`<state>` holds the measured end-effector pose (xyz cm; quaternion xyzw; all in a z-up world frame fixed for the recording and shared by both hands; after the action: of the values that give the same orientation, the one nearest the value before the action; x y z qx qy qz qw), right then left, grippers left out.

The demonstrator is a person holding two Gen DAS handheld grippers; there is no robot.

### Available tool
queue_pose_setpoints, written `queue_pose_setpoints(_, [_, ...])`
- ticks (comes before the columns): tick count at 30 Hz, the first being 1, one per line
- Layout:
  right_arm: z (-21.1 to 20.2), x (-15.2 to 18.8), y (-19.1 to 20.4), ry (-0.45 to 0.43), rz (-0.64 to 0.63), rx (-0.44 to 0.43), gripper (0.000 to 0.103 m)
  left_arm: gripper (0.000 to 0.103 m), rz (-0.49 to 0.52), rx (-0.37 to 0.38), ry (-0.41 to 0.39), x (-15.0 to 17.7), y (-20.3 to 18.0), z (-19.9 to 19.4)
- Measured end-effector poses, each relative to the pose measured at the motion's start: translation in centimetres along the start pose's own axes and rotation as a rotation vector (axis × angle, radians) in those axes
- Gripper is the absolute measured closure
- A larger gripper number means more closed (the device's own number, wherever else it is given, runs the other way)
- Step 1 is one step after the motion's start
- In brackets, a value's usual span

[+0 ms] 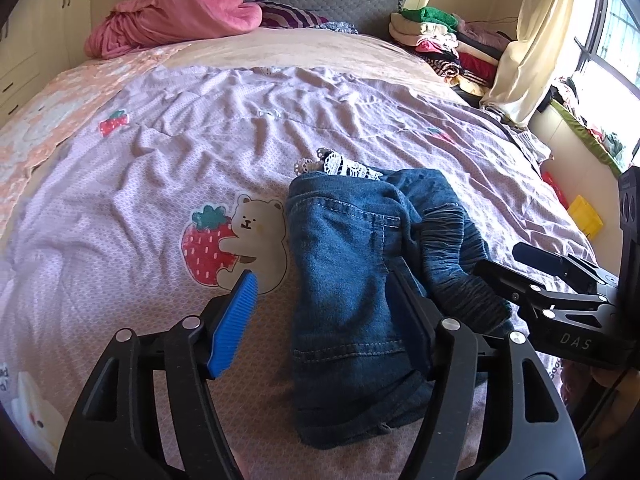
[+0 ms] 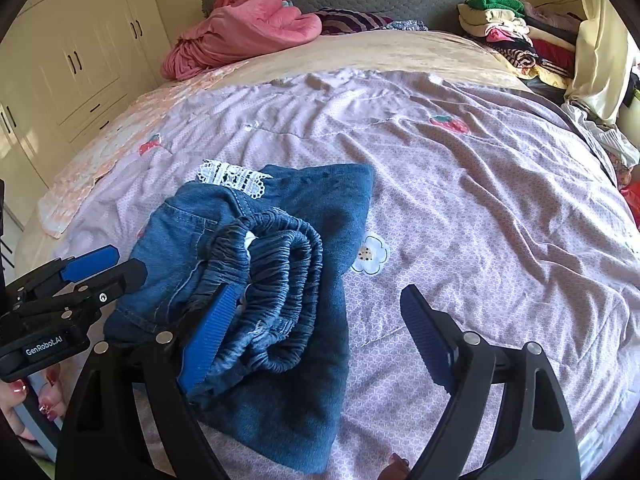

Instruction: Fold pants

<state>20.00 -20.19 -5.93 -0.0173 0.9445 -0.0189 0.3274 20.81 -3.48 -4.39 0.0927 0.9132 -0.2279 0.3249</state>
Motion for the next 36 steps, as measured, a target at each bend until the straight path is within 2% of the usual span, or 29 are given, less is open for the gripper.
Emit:
queue_pose_setpoints(19, [-5.1,0.8,-0.6,-0.080,0.001,0.011,0.015,0.019,0.039,-0.020,-0.047,0.5,-1.7,-4.0])
queue_pose_setpoints(26, [-7.7,1.6,-1.0,-0.116,0.012,0.016,0.009,0.010,0.048,-0.025,-0.068,1.3,-2.4,-5.9])
queue_pose_setpoints(36, [-11.1,2.8,-1.2,-0.167,0.010,0.020,0.007,0.010,0.053,-0.059,-0.097,3.0,-3.1,-8.6])
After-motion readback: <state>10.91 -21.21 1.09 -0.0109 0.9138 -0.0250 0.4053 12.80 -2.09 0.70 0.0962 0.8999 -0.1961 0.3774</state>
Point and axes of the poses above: each gripper's, at about its wrist camera, not at the fingertips, and z roughly the way its jaws point, y to its left, x to its underside, the point moved 6 cm from there along z, roughly the way its jaws point, and after that the axes turned 15 degrees about x, right-handed, at the moved point
